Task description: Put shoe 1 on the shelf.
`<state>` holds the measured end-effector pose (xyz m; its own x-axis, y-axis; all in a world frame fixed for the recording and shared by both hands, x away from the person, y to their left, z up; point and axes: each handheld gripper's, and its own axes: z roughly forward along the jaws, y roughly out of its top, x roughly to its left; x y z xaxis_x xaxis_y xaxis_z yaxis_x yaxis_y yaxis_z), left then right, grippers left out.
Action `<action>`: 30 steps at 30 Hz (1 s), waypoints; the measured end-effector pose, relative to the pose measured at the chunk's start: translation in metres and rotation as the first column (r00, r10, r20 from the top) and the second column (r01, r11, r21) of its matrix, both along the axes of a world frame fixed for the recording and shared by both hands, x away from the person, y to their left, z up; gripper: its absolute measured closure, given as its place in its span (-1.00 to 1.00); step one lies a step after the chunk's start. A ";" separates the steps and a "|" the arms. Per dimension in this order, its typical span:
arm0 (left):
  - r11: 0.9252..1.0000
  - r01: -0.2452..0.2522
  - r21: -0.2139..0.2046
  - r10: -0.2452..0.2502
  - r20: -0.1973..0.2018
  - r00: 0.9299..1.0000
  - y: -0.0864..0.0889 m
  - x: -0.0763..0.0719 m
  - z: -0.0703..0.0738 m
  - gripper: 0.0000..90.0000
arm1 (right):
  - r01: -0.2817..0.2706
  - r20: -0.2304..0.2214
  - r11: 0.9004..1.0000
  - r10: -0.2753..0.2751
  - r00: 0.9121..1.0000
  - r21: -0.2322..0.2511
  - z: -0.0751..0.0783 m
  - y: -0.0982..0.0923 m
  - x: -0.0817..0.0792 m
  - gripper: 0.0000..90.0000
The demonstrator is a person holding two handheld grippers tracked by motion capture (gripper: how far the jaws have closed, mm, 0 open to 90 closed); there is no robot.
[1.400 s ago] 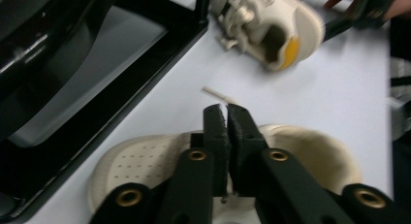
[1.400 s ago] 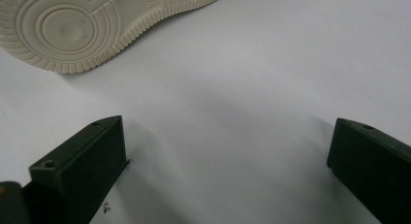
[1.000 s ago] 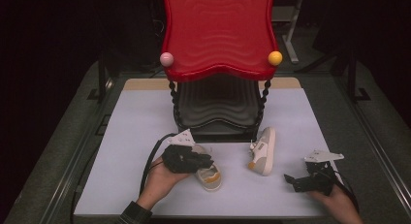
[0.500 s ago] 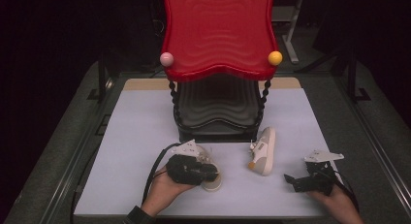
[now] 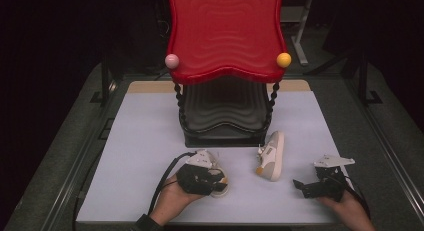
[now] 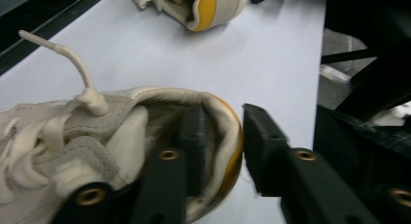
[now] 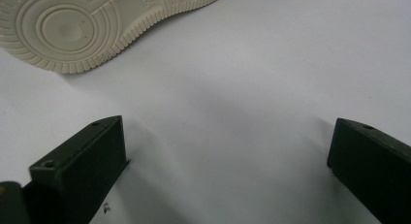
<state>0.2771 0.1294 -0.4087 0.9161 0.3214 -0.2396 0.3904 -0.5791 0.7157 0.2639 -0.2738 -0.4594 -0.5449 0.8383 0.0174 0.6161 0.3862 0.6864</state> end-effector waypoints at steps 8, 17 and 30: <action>1.000 0.025 0.017 -0.025 0.019 1.000 -0.001 -0.001 0.002 0.73 | 0.000 0.000 1.000 0.000 1.000 0.000 0.000 0.000 0.000 -1.00; 0.997 0.076 0.004 -0.076 0.032 0.997 -0.010 -0.006 0.013 0.74 | 0.000 0.001 1.000 0.000 1.000 0.002 0.000 0.000 0.000 -1.00; 0.991 0.133 -0.010 -0.132 0.072 0.989 -0.034 -0.012 0.032 0.74 | 0.001 0.003 1.000 -0.001 1.000 0.001 0.000 0.000 0.000 -1.00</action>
<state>0.2647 0.0956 -0.3763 0.9652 0.1933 -0.1763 0.2591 -0.6117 0.7475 0.2638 -0.2737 -0.4597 -0.5443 0.8387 0.0172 0.6146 0.3847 0.6886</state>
